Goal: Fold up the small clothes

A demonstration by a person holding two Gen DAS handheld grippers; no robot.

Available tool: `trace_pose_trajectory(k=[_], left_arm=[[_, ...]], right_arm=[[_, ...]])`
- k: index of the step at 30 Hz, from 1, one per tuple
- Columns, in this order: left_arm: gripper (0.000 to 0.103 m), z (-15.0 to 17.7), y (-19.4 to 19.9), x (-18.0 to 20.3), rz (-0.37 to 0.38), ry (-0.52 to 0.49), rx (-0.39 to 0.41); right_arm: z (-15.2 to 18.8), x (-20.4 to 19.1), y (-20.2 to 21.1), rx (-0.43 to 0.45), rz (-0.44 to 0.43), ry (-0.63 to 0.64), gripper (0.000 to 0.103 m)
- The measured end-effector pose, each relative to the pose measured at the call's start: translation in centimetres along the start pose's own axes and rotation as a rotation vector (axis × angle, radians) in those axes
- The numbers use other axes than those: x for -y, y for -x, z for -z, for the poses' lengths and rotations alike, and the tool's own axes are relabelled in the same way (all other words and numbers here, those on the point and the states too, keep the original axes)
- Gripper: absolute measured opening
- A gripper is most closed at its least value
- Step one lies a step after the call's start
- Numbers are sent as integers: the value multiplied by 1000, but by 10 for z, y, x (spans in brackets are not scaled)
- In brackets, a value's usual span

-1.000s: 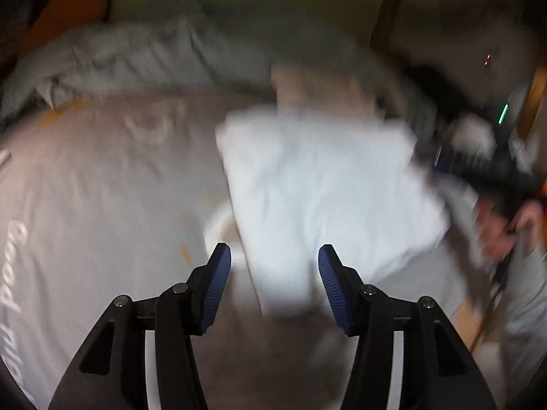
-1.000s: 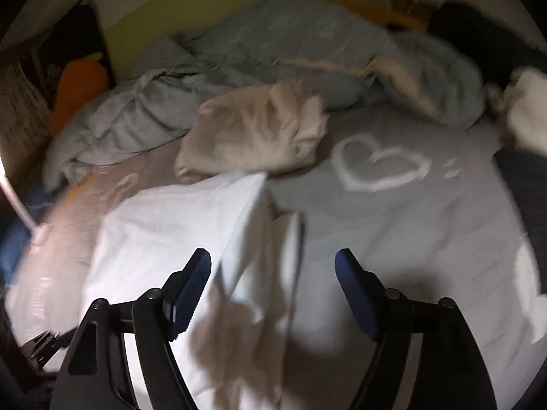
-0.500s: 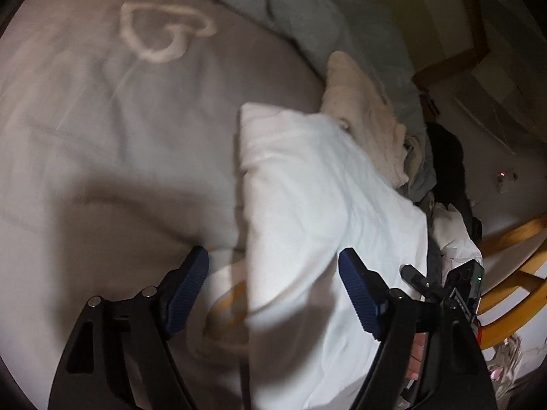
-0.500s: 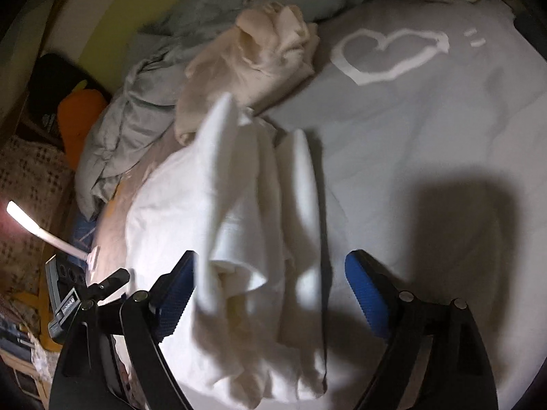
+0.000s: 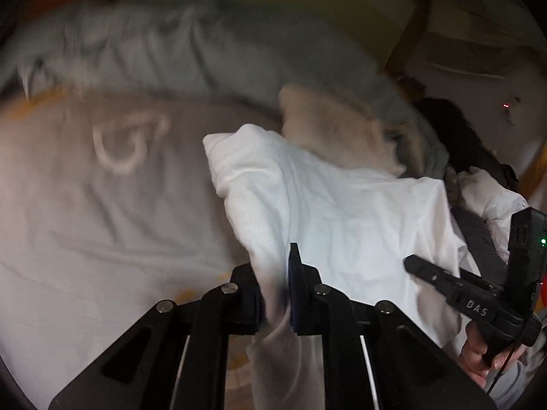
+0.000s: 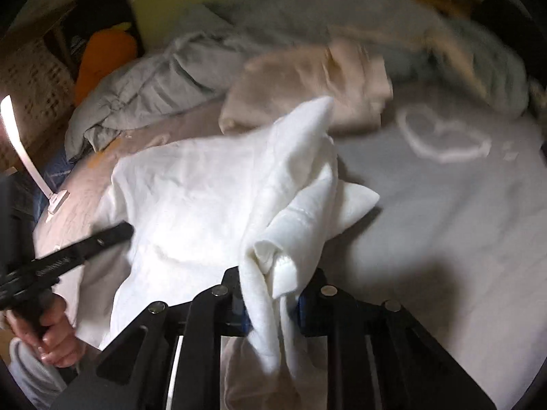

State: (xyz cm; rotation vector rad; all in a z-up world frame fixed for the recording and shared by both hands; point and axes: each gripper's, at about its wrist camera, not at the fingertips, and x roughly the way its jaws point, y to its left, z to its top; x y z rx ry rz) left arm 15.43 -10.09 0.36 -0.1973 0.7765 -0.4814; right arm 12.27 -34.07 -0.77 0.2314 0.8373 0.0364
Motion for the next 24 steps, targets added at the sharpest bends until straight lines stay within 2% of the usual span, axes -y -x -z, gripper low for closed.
trace_pose_trajectory(k=[3, 7, 12, 14, 16, 19, 22, 24], left_arm=[[11, -10, 24, 17, -36, -56, 74], [11, -28, 42, 35, -42, -111, 115], [11, -78, 44, 79, -30, -224, 206], [11, -114, 31, 96, -13, -233, 227], [11, -150, 9, 105, -19, -190, 224], [11, -194, -33, 114, -8, -150, 199], [11, -218, -92, 115, -47, -151, 152], [12, -218, -128, 109, -103, -138, 113]], right_arm=[[0, -6, 29, 65, -22, -9, 20], [-9, -17, 62, 155, -10, 36, 20], [-58, -15, 100, 262, 12, 64, 20], [-93, -8, 111, 319, 58, 76, 20], [-125, 2, 111, 355, 82, 72, 20], [-172, 22, 98, 370, 93, 37, 20], [-202, 44, 63, 352, 125, 6, 20], [-210, 60, 32, 320, 137, -15, 20]])
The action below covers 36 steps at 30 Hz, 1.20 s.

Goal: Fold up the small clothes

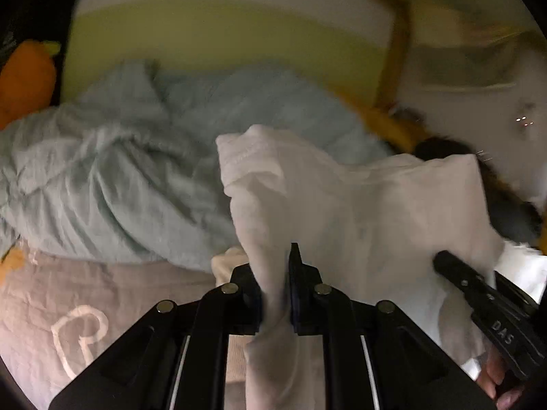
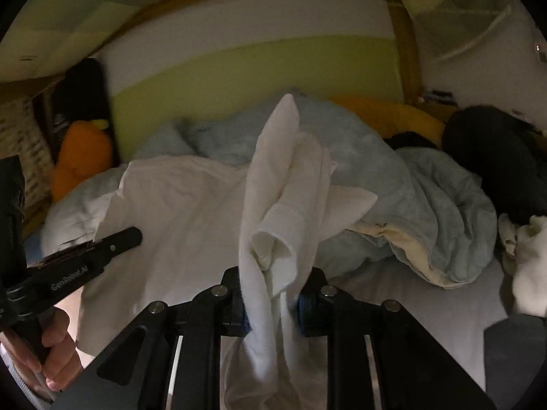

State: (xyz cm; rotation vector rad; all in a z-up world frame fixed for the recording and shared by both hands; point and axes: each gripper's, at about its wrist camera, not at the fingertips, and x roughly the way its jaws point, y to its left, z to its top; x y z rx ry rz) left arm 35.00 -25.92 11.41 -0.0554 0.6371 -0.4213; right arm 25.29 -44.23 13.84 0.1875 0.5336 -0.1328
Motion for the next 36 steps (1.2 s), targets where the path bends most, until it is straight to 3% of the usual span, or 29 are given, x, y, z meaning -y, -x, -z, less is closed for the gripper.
trace_pose_trajectory(k=[4, 6, 7, 8, 9, 10, 11, 13, 17, 19, 23, 25, 29, 33, 36], left_arm=[[14, 30, -62, 0, -127, -95, -70], [26, 47, -89, -10, -200, -97, -129], [41, 52, -93, -16, -216, -102, -115], [59, 55, -89, -19, -242, -120, -81], [68, 56, -83, -22, -265, -135, -47], [77, 57, -74, -25, -268, -146, -16], [78, 56, -62, -28, -257, -143, -3], [78, 52, -40, -38, -252, -104, 15], [81, 40, 29, -55, -193, -38, 108], [86, 34, 65, -56, -217, -53, 164], [96, 23, 142, -58, -221, -73, 263], [96, 22, 178, -60, -220, -83, 298], [101, 29, 256, -62, -199, -112, 427], [101, 49, 304, -71, -128, -111, 482], [101, 74, 322, -77, -136, -125, 539]], right_arm=[[28, 9, -81, -141, 5, -22, 20], [47, 11, -110, -203, 39, -9, 25], [53, 12, -114, -194, 69, -2, 30], [56, 13, -113, -160, 87, 5, 44], [58, 14, -108, -128, 122, 12, 67], [56, 20, -107, -108, 164, 12, 77], [55, 21, -96, -69, 218, 13, 85], [53, 22, -80, -36, 232, 26, 85], [45, 17, -38, -69, 225, 24, 85], [37, 9, -17, -33, 216, 15, 85], [19, -23, 61, 90, 178, 38, 85], [12, -37, 93, 141, 165, 52, 89], [-4, -72, 177, 335, 127, 51, 103], [10, -98, 227, 495, 104, 38, 103], [36, -112, 239, 568, 97, 46, 103]])
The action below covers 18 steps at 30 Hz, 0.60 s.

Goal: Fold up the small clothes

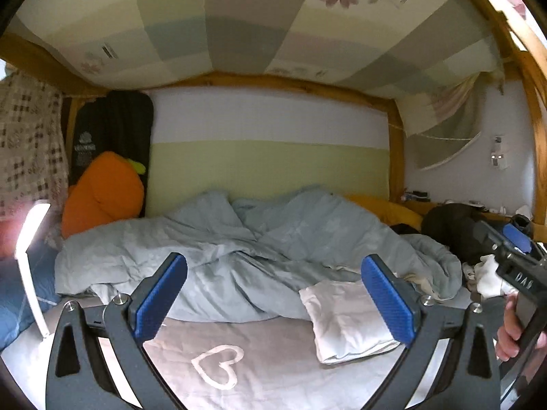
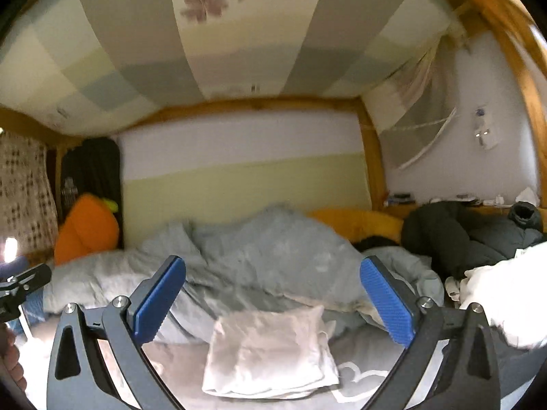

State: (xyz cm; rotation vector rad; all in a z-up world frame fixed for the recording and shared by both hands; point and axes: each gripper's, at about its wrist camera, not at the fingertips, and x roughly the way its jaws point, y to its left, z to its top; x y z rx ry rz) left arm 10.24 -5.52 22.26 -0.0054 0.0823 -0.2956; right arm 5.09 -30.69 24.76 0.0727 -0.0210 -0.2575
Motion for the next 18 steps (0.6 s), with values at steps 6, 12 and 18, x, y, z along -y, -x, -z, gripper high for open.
trace_pose_trajectory(k=[6, 12, 18], left_arm=[[101, 68, -1, -16, -47, -17, 28], [101, 145, -44, -23, -75, -34, -8], [101, 202, -86, -28, -85, -67, -101]], right_arm=[[70, -31, 12, 50, 43, 67, 103], [158, -49, -35, -119, 115, 142, 103], [209, -56, -52, -194, 92, 112, 102]])
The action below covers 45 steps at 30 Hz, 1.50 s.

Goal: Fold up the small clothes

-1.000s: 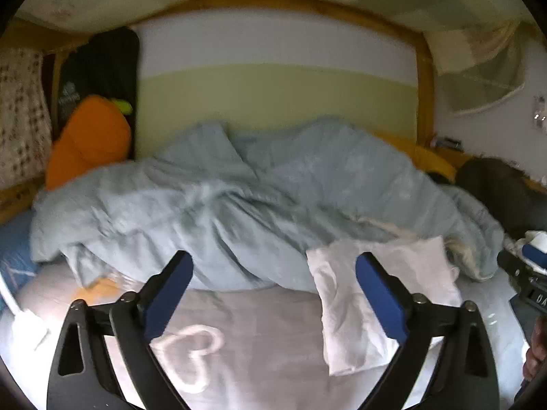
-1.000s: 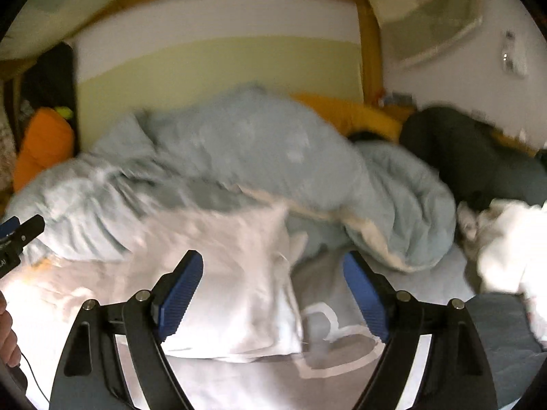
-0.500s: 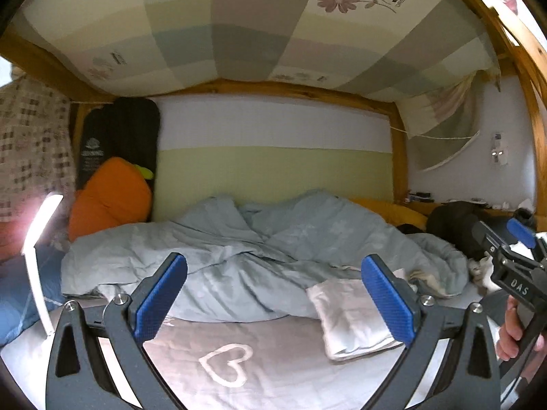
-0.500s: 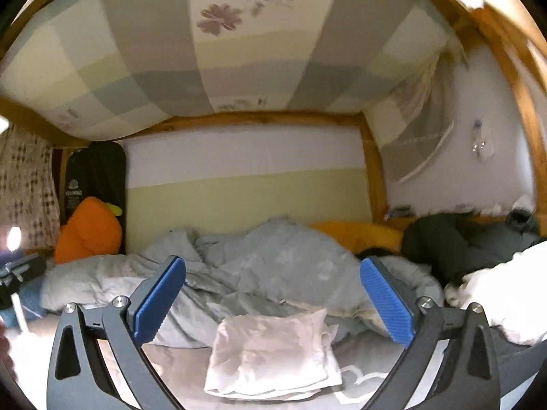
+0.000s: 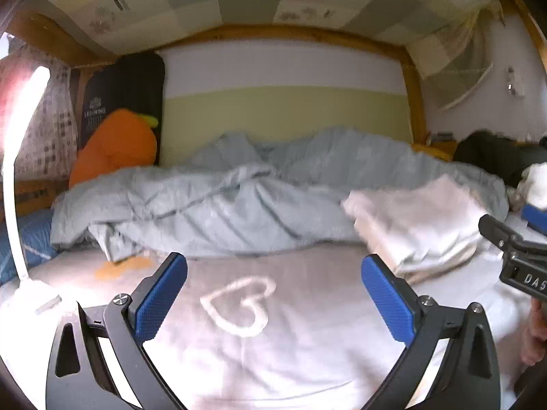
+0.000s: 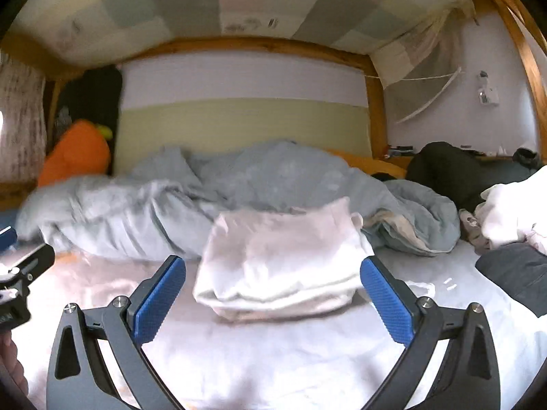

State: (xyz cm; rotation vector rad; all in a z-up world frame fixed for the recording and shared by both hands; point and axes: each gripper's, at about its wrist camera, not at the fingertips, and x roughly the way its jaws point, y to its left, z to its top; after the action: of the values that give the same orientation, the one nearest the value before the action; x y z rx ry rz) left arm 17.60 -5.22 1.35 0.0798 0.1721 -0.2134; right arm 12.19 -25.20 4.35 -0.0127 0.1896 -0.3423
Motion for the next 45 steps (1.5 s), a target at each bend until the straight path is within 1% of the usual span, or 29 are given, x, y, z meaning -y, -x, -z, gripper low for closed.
trace_pose_trajectory(k=[2, 4, 6, 8, 10, 12, 15, 19, 29, 35, 45], left_arm=[[101, 3, -6, 0, 23, 7, -26], [101, 5, -2, 10, 39, -25, -4], [101, 7, 2, 22, 30, -80, 6], [101, 7, 7, 26, 14, -98, 27], [101, 6, 14, 25, 15, -95, 56], [102, 4, 17, 21, 23, -86, 70], [102, 3, 17, 18, -13, -72, 72], [102, 2, 17, 14, -14, -53, 70], [102, 1, 18, 11, -18, -56, 68], [102, 1, 14, 6, -9, -48, 43], [102, 3, 5, -4, -19, -14, -3]], right_arm=[[6, -2, -11, -52, -35, 2, 103], [7, 0, -12, -56, -18, -10, 102], [9, -3, -12, -63, 15, -5, 103], [10, -11, -9, -56, -5, 26, 103], [10, -16, -9, -54, -12, 58, 103], [10, -22, -7, -47, -9, 83, 103], [9, -21, -2, -28, 1, 79, 103], [8, -20, -1, -25, 5, 75, 103], [9, -18, -1, -33, 15, 59, 103], [8, -13, -1, -39, 25, 31, 103], [9, -16, -2, -53, 28, 41, 103]])
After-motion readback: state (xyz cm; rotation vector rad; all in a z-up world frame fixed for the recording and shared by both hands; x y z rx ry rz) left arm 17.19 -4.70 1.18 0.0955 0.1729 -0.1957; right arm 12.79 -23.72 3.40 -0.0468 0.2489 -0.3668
